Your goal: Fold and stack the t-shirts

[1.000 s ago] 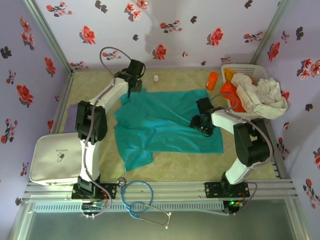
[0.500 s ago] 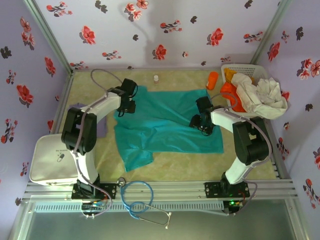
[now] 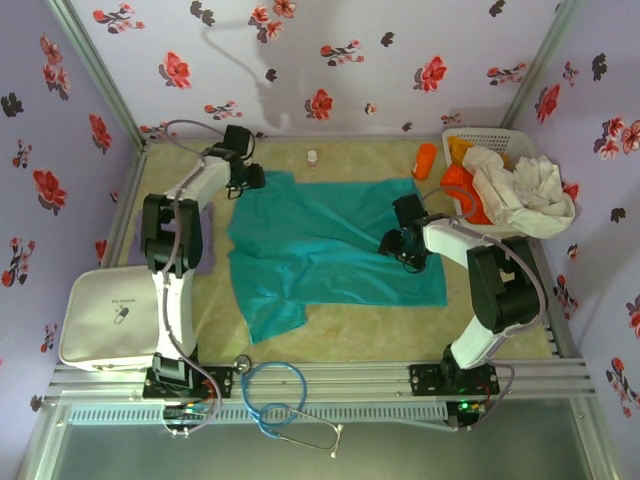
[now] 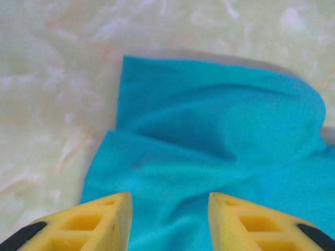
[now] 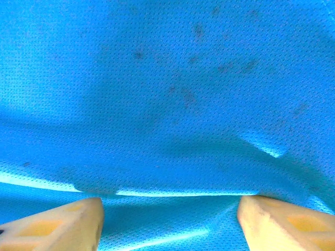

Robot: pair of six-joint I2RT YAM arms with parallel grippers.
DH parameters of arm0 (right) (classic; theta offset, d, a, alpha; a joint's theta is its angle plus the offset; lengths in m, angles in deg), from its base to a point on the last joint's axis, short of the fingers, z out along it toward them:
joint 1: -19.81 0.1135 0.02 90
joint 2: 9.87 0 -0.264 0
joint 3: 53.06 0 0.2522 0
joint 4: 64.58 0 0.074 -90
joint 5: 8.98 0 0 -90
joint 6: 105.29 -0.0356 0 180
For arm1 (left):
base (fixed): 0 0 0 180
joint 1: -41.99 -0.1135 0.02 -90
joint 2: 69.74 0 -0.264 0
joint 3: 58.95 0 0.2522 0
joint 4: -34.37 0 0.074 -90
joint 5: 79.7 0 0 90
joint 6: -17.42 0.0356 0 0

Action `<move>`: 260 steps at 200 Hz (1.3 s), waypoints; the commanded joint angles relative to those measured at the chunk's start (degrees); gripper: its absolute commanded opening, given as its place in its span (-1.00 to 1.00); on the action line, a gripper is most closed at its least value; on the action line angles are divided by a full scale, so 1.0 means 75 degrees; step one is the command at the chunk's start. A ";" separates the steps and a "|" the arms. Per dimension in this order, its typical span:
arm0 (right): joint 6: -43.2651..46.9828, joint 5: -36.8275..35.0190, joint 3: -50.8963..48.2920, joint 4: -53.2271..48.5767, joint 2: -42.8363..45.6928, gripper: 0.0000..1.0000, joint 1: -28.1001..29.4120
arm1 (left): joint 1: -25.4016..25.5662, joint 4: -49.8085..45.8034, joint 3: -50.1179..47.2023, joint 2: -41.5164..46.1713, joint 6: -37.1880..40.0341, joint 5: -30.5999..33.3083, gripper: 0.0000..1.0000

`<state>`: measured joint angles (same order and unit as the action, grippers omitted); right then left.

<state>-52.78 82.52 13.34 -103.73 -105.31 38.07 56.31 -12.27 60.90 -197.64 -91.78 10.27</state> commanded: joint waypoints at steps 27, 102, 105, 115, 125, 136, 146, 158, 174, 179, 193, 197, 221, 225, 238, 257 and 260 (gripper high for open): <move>0.0008 0.0120 -0.0351 -0.0613 0.0109 0.42 -0.0053 | -0.0064 -0.0326 0.1301 -0.1281 -0.0327 -0.0212 -0.17; -0.0060 0.0102 -0.0485 -0.0715 0.0458 0.42 -0.0044 | -0.0384 -0.1428 0.3519 -0.2950 -0.0673 -0.0211 -0.19; -0.0063 0.0094 -0.0491 -0.0725 0.0466 0.43 -0.0052 | -0.0407 -0.1498 0.3639 -0.3032 -0.0693 -0.0228 -0.18; -0.0066 0.0074 -0.0503 -0.0773 0.0524 0.42 -0.0047 | -0.0468 -0.1637 0.4046 -0.3239 -0.0709 -0.0270 -0.19; -0.0083 0.0061 -0.0529 -0.0799 0.0587 0.43 -0.0056 | -0.0499 -0.1674 0.4361 -0.3383 -0.0698 -0.0276 -0.18; -0.0107 0.0052 -0.0604 -0.0785 0.0648 0.43 -0.0053 | -0.0520 -0.1654 0.4651 -0.3525 -0.0695 -0.0271 -0.18; -0.0119 0.0024 -0.0652 -0.0765 0.0695 0.43 -0.0046 | -0.0529 -0.1563 0.4864 -0.3634 -0.0669 -0.0277 -0.17; -0.0117 0.0006 -0.0656 -0.0796 0.0722 0.42 -0.0052 | -0.0531 -0.1264 0.4986 -0.3699 -0.0560 -0.0304 -0.15; -0.0116 0.0055 -0.0656 -0.0810 0.0766 0.42 -0.0055 | -0.0528 -0.0911 0.5139 -0.3733 -0.0416 -0.0427 -0.11; -0.0119 0.0067 -0.0653 -0.0810 0.0787 0.43 -0.0054 | -0.0527 -0.0837 0.5229 -0.3746 -0.0358 -0.0471 -0.10; -0.0111 0.0013 -0.0653 -0.0822 0.0835 0.43 -0.0056 | -0.0527 -0.0633 0.5443 -0.3780 -0.0211 -0.0610 -0.07; -0.0116 0.0011 -0.0656 -0.0822 0.0840 0.42 -0.0056 | -0.0527 -0.0595 0.5491 -0.3784 -0.0176 -0.0646 -0.07; -0.0111 0.0081 -0.0621 -0.0810 0.0910 0.43 -0.0052 | -0.0534 -0.0630 0.5705 -0.3647 0.0013 -0.0664 -0.07; -0.0114 0.0095 -0.0621 -0.0799 0.0921 0.44 -0.0048 | -0.0529 -0.0622 0.5663 -0.3570 0.0031 -0.0664 -0.06; -0.0089 0.0137 -0.0626 -0.0732 0.1015 0.51 -0.0053 | -0.0528 -0.0576 0.5405 -0.3236 0.0052 -0.0681 -0.06; 0.0039 0.0188 -0.0566 -0.0635 0.1145 0.64 -0.0050 | -0.0496 -0.0598 0.4675 -0.2471 0.0065 -0.0697 -0.05; 0.0051 0.0162 -0.0543 -0.0643 0.1156 0.66 -0.0045 | -0.0478 -0.0580 0.4485 -0.2336 0.0055 -0.0697 -0.04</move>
<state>-52.96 83.26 9.25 -107.73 -98.95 38.07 52.90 -16.93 99.63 -223.78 -93.00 6.12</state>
